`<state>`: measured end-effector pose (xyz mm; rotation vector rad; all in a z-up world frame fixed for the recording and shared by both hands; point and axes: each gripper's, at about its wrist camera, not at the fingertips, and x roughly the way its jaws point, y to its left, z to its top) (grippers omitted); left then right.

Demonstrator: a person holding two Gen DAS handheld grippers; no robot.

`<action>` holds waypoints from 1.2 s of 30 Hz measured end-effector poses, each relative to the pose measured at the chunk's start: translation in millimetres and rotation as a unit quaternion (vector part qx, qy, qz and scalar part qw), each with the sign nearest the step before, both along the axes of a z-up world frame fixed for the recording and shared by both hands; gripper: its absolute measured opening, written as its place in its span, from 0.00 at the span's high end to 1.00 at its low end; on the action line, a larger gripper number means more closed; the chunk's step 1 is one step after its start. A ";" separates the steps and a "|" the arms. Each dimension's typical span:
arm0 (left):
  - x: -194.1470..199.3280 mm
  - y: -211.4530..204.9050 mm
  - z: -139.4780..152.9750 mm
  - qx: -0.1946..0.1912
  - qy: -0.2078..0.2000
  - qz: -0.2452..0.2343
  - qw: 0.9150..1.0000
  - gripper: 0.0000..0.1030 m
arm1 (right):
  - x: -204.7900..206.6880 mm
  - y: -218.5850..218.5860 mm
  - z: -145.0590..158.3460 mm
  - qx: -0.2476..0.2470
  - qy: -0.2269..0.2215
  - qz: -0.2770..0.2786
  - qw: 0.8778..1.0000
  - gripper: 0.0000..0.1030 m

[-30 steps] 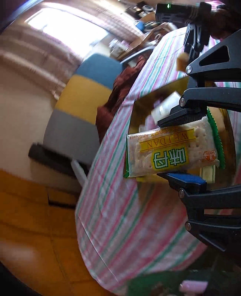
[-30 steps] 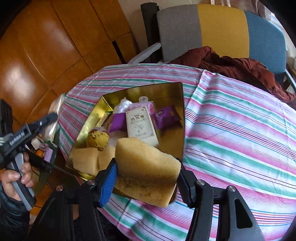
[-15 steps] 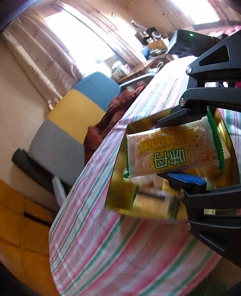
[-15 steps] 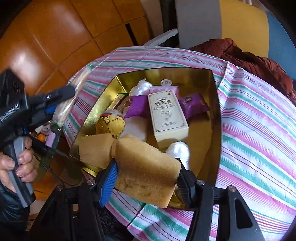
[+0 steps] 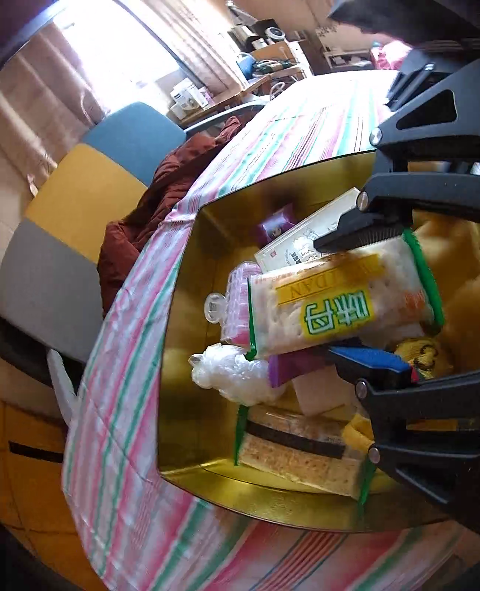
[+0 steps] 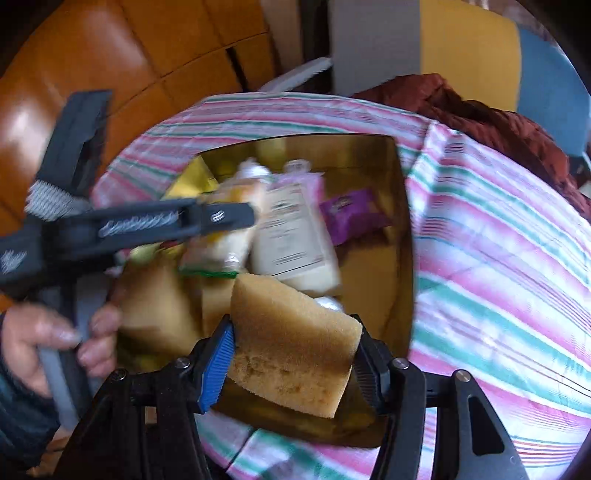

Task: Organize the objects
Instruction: 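Lower the cracker packet and sponge into the gold tray and release both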

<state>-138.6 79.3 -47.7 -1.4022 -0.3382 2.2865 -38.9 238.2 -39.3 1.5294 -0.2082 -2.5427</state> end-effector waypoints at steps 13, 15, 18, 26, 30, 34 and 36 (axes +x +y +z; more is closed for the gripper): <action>36.6 -49.7 45.5 -0.003 0.086 0.046 0.995 0.27 | 1.5 15.2 -4.7 -0.051 -0.001 -0.037 0.998 0.27; 40.3 -58.8 45.7 -0.008 0.088 0.056 0.994 0.27 | 5.6 17.7 -0.3 -0.054 0.007 -0.042 0.998 0.27; 48.7 -72.6 42.4 -0.019 0.090 0.071 0.993 0.27 | 13.6 23.1 10.4 -0.061 0.024 -0.052 0.996 0.27; 72.0 -85.2 38.2 -0.065 0.113 0.089 0.988 0.24 | 31.1 11.2 17.4 -0.076 0.030 -0.019 0.996 0.27; 82.1 -81.9 42.2 -0.083 0.132 0.090 0.984 0.19 | 25.7 -4.8 -5.5 -0.063 0.001 -0.007 0.998 0.27; 92.4 -75.8 49.7 -0.104 0.154 0.091 0.978 0.13 | 24.4 -12.1 -13.9 -0.037 -0.002 -0.006 0.999 0.27; 97.4 -72.8 53.5 -0.111 0.165 0.092 0.976 0.08 | 25.5 -12.3 -13.0 -0.037 0.000 -0.007 0.999 0.26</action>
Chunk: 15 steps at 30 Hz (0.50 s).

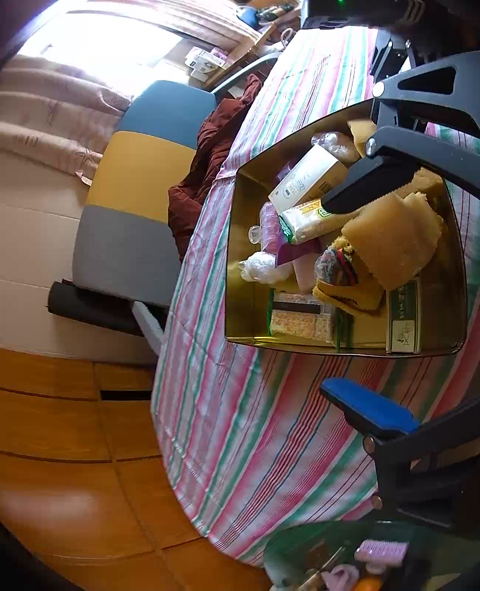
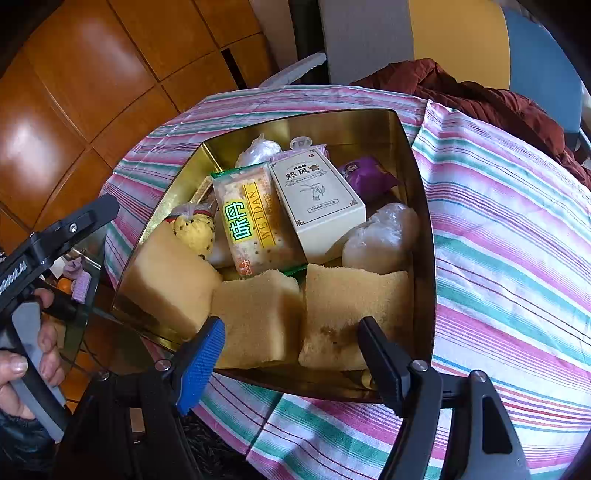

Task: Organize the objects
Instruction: 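Lower the cracker packet and sponge into the gold tray and release both, then withdraw both open grippers from the filled tray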

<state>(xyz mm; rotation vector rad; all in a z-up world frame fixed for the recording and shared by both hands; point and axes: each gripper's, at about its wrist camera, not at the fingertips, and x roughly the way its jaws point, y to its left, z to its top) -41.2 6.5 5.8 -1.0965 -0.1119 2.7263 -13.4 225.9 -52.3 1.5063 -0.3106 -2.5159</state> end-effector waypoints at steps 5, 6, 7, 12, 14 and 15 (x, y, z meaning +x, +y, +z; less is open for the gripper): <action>11.5 6.3 9.7 -0.018 0.025 0.004 1.000 0.00 | 5.2 -1.2 7.9 0.016 0.017 -0.011 1.000 0.23; 13.4 7.5 11.3 -0.021 0.028 0.003 0.999 0.00 | 6.3 -1.7 10.8 0.020 0.022 -0.014 0.999 0.22; 15.4 8.6 13.0 -0.024 0.031 0.002 0.999 0.00 | 7.4 -2.2 13.5 0.024 0.028 -0.018 0.999 0.21; 23.5 12.2 16.4 -0.035 0.035 0.004 0.999 0.00 | 17.7 -5.3 28.3 0.063 0.062 -0.044 0.995 0.19; 27.4 12.6 17.8 -0.037 0.039 0.008 0.999 0.00 | 20.9 -5.6 32.7 0.077 0.073 -0.055 0.993 0.19; 28.8 13.0 18.4 -0.039 0.039 0.010 0.998 0.00 | 22.1 -5.6 33.9 0.082 0.077 -0.061 0.992 0.19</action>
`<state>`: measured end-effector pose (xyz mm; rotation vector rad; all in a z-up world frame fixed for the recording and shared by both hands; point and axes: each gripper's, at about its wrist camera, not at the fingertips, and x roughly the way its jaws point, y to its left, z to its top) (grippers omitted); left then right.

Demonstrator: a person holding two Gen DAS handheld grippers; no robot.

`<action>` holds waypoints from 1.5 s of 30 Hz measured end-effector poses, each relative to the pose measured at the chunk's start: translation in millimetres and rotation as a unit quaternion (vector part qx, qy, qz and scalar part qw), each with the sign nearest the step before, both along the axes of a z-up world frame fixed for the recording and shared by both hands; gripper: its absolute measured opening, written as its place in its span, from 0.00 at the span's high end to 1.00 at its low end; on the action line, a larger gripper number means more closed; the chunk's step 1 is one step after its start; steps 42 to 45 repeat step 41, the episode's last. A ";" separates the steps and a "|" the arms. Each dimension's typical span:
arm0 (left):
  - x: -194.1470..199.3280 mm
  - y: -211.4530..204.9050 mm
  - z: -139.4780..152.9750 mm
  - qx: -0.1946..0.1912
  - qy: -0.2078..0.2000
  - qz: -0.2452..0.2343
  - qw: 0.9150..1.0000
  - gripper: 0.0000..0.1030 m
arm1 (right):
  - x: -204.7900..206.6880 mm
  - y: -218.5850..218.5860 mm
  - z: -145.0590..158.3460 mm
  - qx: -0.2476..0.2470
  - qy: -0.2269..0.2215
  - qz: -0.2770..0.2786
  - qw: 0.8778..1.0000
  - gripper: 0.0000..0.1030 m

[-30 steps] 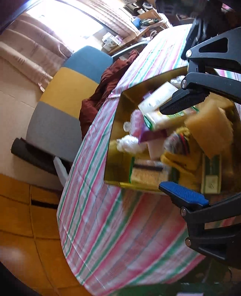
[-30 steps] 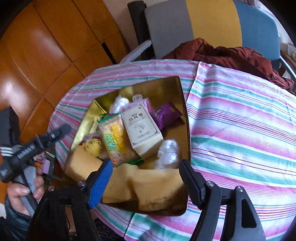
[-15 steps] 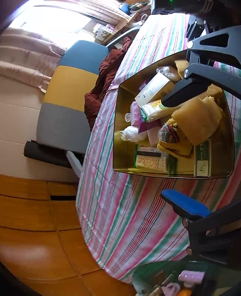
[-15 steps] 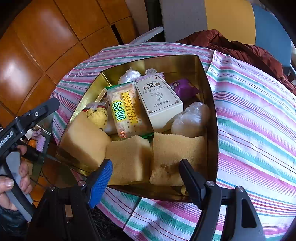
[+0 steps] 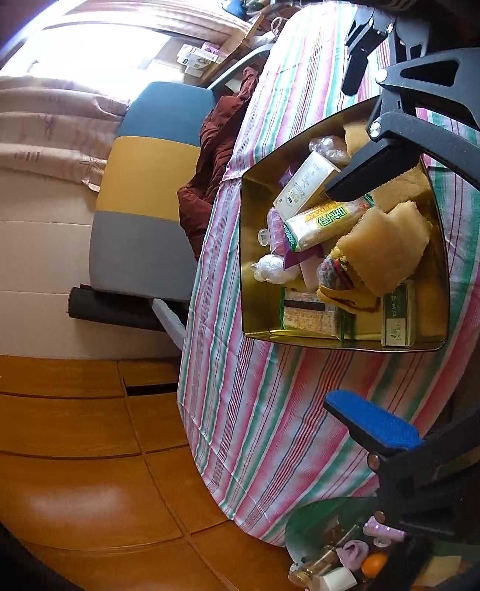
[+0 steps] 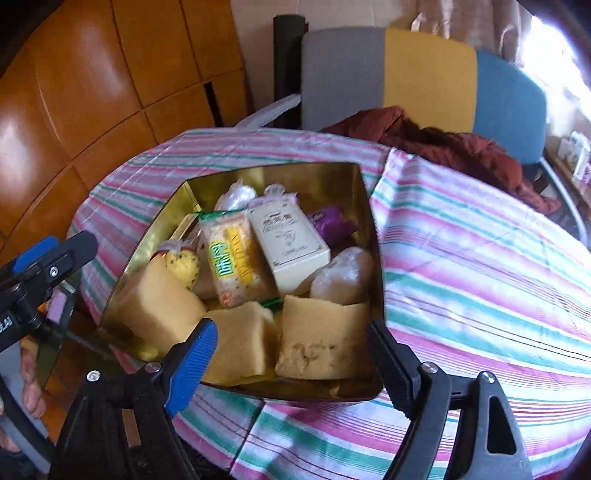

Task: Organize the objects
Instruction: 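Withdraw both open grippers from the filled tray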

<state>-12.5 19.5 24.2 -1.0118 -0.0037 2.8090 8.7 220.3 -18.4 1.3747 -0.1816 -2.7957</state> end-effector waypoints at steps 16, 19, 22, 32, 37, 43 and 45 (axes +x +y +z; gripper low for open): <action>24.9 12.4 4.9 0.008 0.011 0.026 1.000 0.00 | 22.3 6.3 20.2 0.055 0.060 -0.077 0.994 0.19; 26.8 13.4 5.2 0.013 0.009 0.023 1.000 0.00 | 22.3 8.7 21.7 0.053 0.060 -0.080 0.994 0.19; 28.1 13.9 5.6 0.013 0.010 0.015 1.000 0.00 | 20.3 5.9 18.5 0.052 0.053 -0.072 0.995 0.19; 23.8 11.9 2.0 0.015 0.001 0.017 1.000 0.00 | 14.0 -2.5 11.5 0.057 0.043 -0.054 0.996 0.19; 22.5 10.9 -1.5 0.010 0.002 0.020 1.000 0.00 | 11.5 -3.4 7.4 0.057 0.036 -0.049 0.997 0.19; 19.9 9.6 -3.3 0.012 -0.002 0.021 1.000 0.00 | 9.3 -4.1 4.5 0.055 0.033 -0.046 0.997 0.19; 19.9 9.6 -3.3 0.012 -0.002 0.021 1.000 0.00 | 9.3 -4.1 4.5 0.055 0.033 -0.046 0.997 0.19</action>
